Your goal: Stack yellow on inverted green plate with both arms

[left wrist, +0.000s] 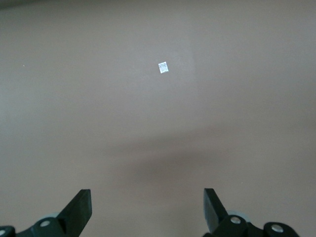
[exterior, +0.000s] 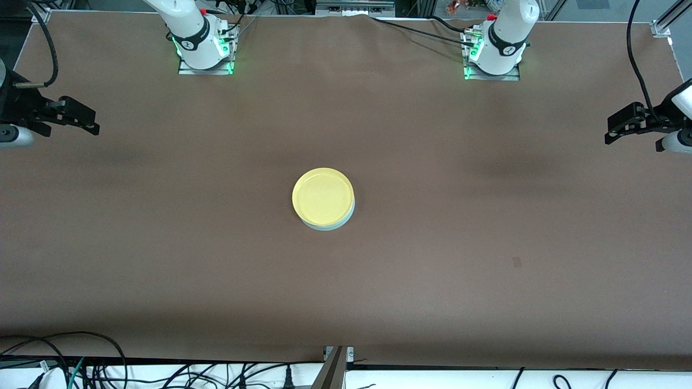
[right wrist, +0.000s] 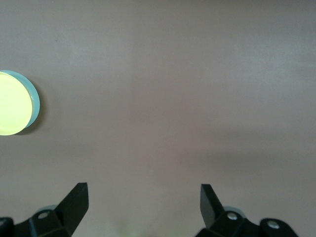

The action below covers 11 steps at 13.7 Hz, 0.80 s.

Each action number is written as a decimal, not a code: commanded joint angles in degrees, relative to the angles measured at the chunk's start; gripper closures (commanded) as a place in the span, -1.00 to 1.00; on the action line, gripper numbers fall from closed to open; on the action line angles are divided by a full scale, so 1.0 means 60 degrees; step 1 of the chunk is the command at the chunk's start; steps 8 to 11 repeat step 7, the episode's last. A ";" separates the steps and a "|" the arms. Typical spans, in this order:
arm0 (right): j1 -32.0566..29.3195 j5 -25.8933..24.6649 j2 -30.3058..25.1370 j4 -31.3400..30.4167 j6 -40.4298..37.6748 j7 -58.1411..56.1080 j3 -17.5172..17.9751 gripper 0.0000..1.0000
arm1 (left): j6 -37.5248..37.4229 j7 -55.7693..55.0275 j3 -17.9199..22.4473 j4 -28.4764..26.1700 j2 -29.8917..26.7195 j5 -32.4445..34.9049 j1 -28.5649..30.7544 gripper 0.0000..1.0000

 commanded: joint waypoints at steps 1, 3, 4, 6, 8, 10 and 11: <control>-0.0221 -0.0119 -0.0460 -0.0524 0.0244 0.0006 0.0254 -1.00 | -0.0247 -0.0361 -0.0053 0.0332 0.0119 -0.0180 0.0105 -1.00; -0.0177 -0.0134 -0.0460 -0.0524 0.0244 -0.0009 0.0108 -1.00 | -0.0247 -0.0539 -0.0053 0.0332 0.0105 -0.0180 0.0105 -1.00; -0.0162 -0.0148 -0.0474 -0.0553 0.0244 0.0020 0.0021 -1.00 | -0.0247 -0.0568 -0.0053 0.0332 0.0105 -0.0195 0.0105 -1.00; -0.0162 -0.0119 -0.0445 -0.0524 0.0259 -0.0009 -0.0097 -1.00 | -0.0247 -0.0568 -0.0053 0.0332 0.0105 -0.0195 0.0105 -1.00; -0.0205 -0.0105 -0.0445 -0.0524 0.0244 -0.0038 -0.0097 -1.00 | -0.0247 -0.0568 -0.0053 0.0332 0.0105 -0.0180 0.0105 -1.00; -0.0205 -0.0105 -0.0445 -0.0524 0.0244 -0.0038 -0.0097 -1.00 | -0.0247 -0.0568 -0.0053 0.0332 0.0105 -0.0180 0.0105 -1.00; -0.0205 -0.0105 -0.0445 -0.0524 0.0244 -0.0038 -0.0097 -1.00 | -0.0247 -0.0568 -0.0053 0.0332 0.0105 -0.0180 0.0105 -1.00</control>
